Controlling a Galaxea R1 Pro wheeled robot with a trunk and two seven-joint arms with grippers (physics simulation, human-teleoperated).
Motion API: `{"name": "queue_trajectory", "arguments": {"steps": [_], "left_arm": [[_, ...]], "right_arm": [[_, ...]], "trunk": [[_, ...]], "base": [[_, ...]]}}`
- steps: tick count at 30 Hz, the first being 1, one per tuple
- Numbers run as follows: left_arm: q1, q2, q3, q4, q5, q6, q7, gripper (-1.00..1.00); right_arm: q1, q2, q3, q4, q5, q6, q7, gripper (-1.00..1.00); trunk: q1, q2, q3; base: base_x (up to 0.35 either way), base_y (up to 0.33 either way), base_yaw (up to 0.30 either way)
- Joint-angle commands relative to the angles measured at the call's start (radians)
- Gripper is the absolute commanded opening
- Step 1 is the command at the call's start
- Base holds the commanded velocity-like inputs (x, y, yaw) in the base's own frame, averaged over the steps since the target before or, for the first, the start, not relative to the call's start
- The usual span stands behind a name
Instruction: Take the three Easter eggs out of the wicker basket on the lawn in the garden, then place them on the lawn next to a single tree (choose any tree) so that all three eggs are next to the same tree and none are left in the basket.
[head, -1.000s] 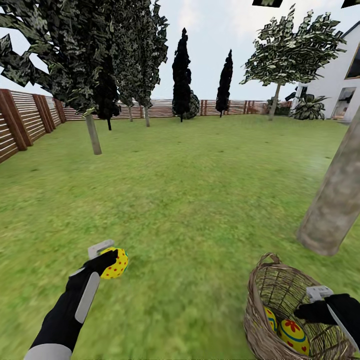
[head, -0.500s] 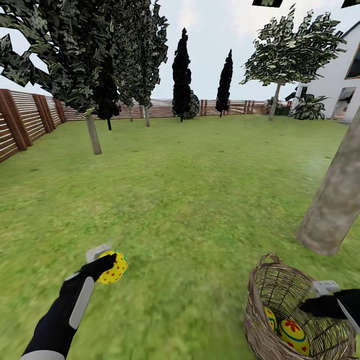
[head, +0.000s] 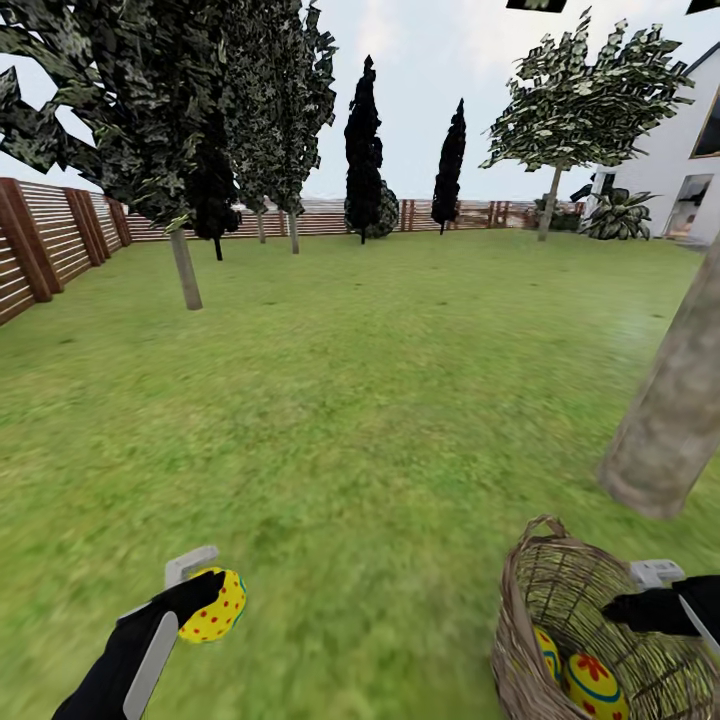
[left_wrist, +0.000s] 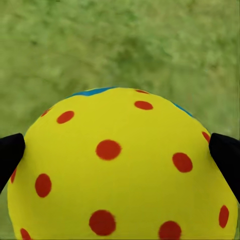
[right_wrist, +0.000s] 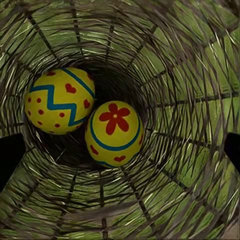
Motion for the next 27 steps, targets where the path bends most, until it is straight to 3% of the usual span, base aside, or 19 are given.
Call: {"name": "queue_trajectory", "arguments": {"steps": [1,7,11,22,27], "left_arm": [[0.0,0.0,-0.001,-0.001,0.011,0.004,0.008,-1.0],[0.0,0.001,-0.001,0.0,0.011,-0.002,0.008,-1.0],[0.0,-0.005,-0.001,0.0,0.013,0.001,0.008,-1.0],[0.0,-0.012,-0.002,0.02,0.013,-0.005,0.01,-1.0],[0.0,-0.039,-0.001,0.029,0.01,-0.005,0.011,-1.0]], "right_arm": [[0.0,0.0,0.001,-0.001,0.001,0.005,0.003,1.0],[0.0,0.004,0.002,-0.001,0.001,0.014,0.003,1.0],[0.0,0.009,0.001,-0.001,0.001,0.016,0.002,1.0],[0.0,0.007,0.002,-0.001,0.001,0.017,0.002,1.0],[0.0,0.007,0.002,-0.001,0.001,0.017,0.002,1.0]], "trunk": [[0.0,0.0,-0.001],[0.0,0.0,-0.001],[0.0,0.0,-0.001],[0.043,-0.077,-0.036],[0.062,-0.112,-0.051]], "base": [[0.333,0.0,0.0],[0.316,0.042,0.0],[0.032,0.002,0.0],[0.0,0.0,0.0],[0.0,0.0,0.0]]}}
